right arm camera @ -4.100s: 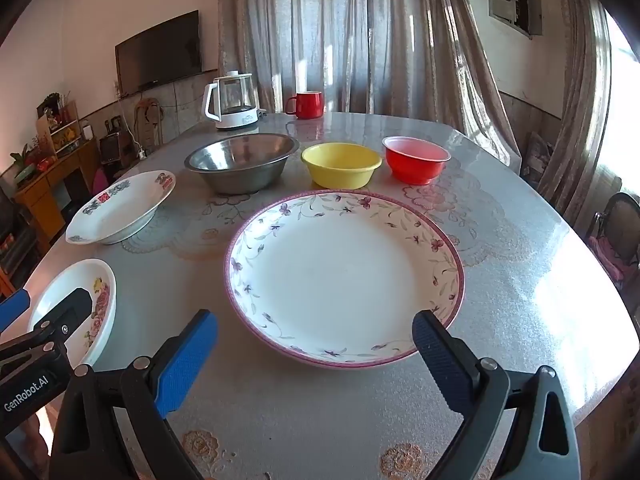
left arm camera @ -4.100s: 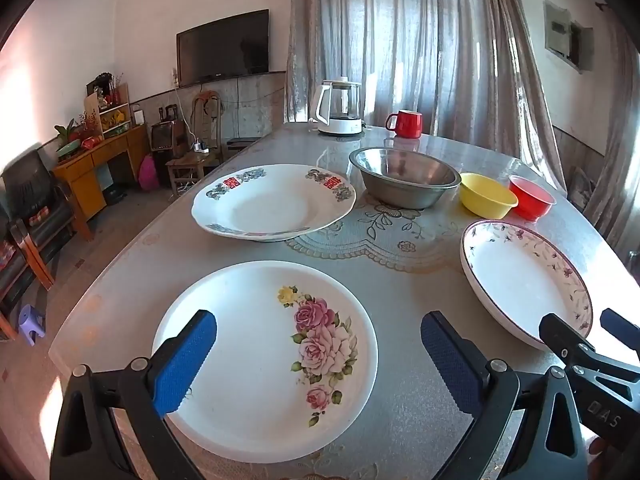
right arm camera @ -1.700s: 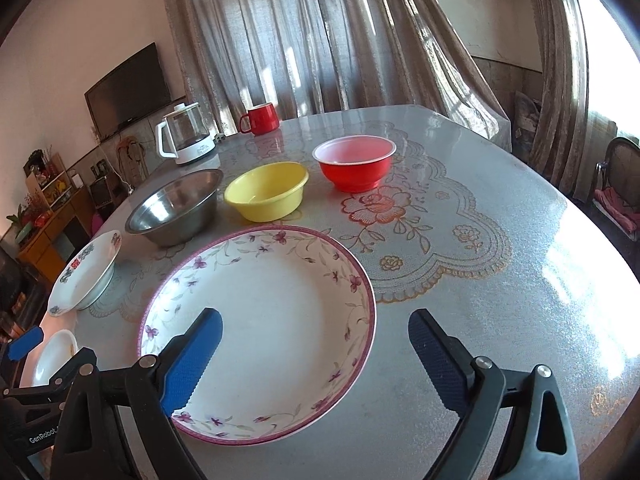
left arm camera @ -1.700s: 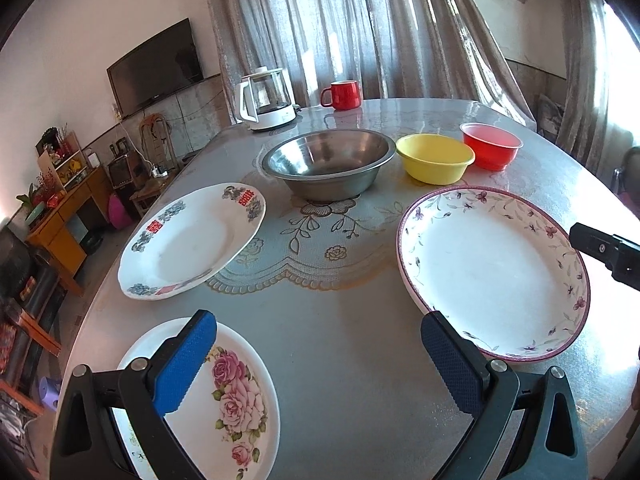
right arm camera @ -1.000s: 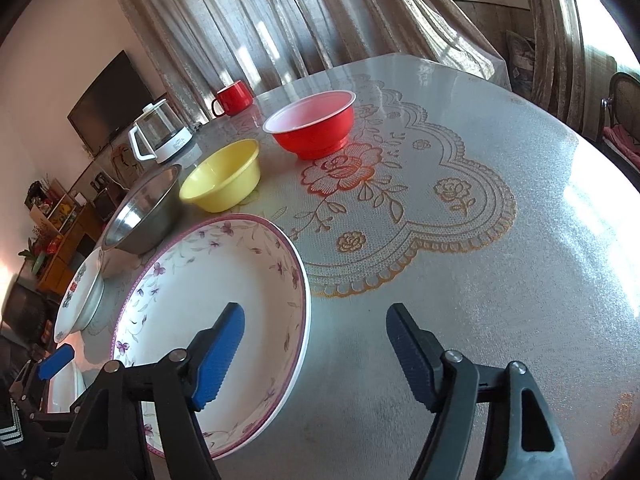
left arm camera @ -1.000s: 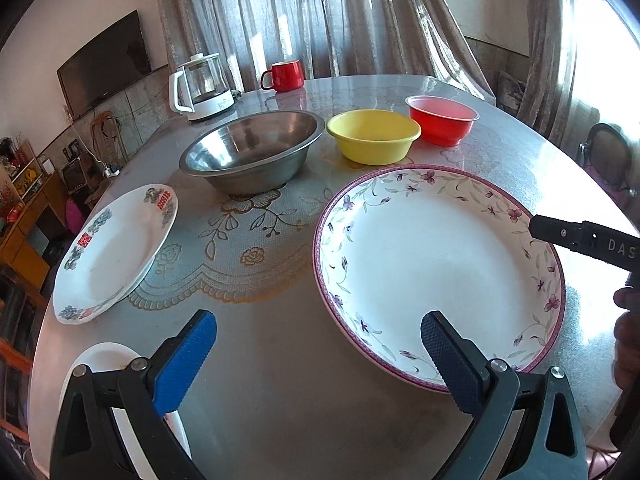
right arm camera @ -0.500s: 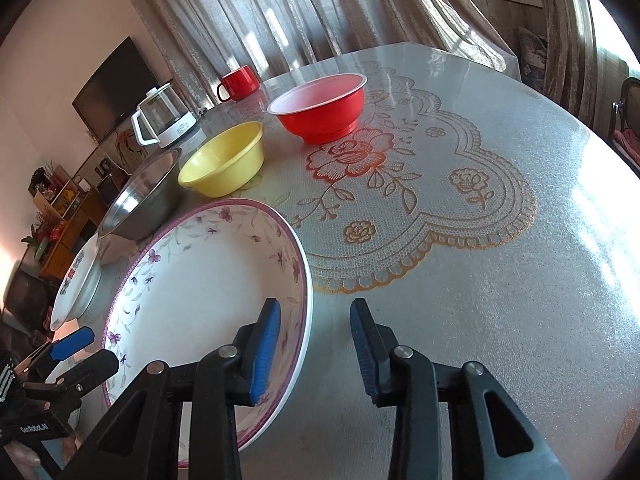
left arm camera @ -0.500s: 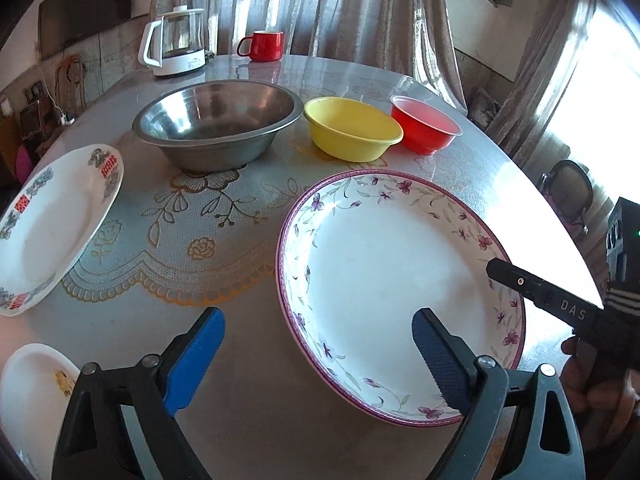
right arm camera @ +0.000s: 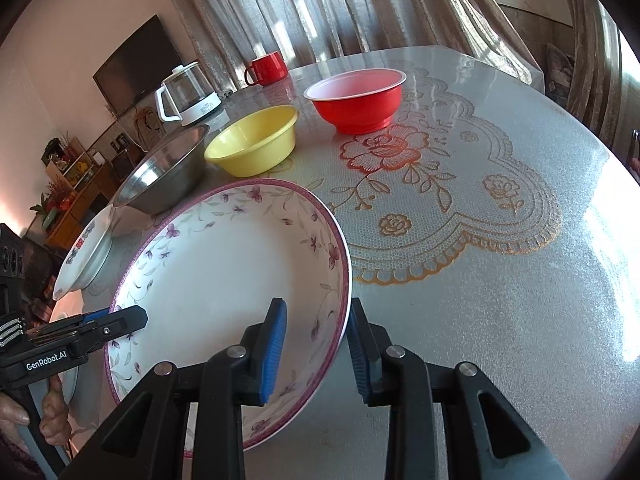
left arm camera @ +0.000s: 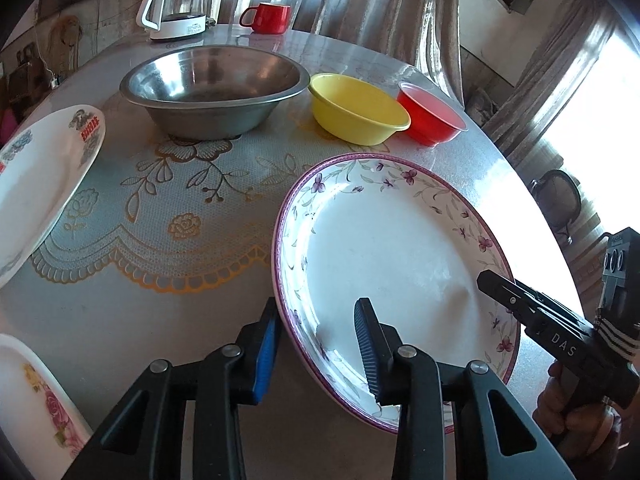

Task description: Organize plates and bowls

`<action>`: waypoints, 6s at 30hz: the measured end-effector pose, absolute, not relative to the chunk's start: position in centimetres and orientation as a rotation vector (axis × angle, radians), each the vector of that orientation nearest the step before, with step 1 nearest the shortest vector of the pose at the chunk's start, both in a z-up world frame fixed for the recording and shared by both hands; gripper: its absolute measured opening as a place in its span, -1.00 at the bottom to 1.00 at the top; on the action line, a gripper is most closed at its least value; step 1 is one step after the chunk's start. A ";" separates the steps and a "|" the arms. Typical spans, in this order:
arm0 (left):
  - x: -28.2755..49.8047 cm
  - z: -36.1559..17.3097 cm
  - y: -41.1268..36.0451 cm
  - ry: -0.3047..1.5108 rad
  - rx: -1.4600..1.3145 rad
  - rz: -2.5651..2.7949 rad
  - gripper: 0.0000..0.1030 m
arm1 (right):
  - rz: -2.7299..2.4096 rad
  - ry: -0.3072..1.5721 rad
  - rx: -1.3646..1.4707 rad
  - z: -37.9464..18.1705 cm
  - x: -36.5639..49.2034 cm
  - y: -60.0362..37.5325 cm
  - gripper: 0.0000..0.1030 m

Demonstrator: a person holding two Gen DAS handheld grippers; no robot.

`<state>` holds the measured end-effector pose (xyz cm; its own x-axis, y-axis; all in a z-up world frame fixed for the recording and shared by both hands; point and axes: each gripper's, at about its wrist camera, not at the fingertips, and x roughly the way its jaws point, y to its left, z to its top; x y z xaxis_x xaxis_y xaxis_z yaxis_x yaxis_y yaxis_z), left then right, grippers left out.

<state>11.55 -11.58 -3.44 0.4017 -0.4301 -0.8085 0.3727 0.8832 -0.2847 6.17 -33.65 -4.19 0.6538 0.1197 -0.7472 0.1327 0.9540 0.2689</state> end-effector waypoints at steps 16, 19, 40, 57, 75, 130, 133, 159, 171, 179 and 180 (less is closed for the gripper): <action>11.6 -2.5 -8.4 1.014 -0.073 -0.434 -0.29 | 0.095 0.881 0.331 -4.3 6.7 -31.5 -0.42; 11.9 -2.6 -7.7 1.017 -0.069 -0.399 -0.29 | 0.116 0.891 0.327 -4.3 7.2 -30.7 -0.42; 11.7 -2.9 -4.2 0.994 -0.081 -0.315 -0.21 | 0.098 0.910 0.151 -4.2 8.4 -25.2 -0.38; 9.5 -0.9 -1.8 0.920 -0.105 -0.304 0.08 | 0.136 0.966 0.199 -3.7 7.6 -25.2 -0.38; 7.1 0.4 8.6 0.843 -0.285 -0.114 0.31 | 0.163 0.877 0.112 0.1 8.7 -22.2 -0.29; 19.2 -1.4 19.4 0.875 -0.437 -0.053 0.65 | 0.443 0.977 0.153 -2.6 24.4 -8.3 -0.37; 20.3 -1.6 19.2 0.892 -0.419 -0.058 0.66 | 0.446 0.988 0.148 -3.1 24.9 -8.0 -0.39; 23.1 -3.3 17.6 0.953 -0.362 -0.095 -0.42 | 0.476 1.028 0.150 -4.8 26.2 -6.7 -0.54; 20.8 -3.3 15.7 0.973 -0.275 -0.139 -0.31 | 0.468 1.020 0.080 -4.0 25.8 -6.5 -0.39; 18.6 -2.3 15.5 0.931 -0.244 -0.174 -0.31 | 0.495 1.015 0.110 -4.0 24.9 -6.6 -0.42; 18.3 -2.1 15.4 0.926 -0.234 -0.181 -0.31 | 0.499 1.012 0.110 -4.0 24.8 -6.6 -0.42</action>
<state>18.32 15.39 -2.09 0.5885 -0.2535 -0.7677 0.0536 0.9597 -0.2758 24.80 -6.61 -3.97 0.4291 0.4485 -0.7840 -0.3485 0.8830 0.3144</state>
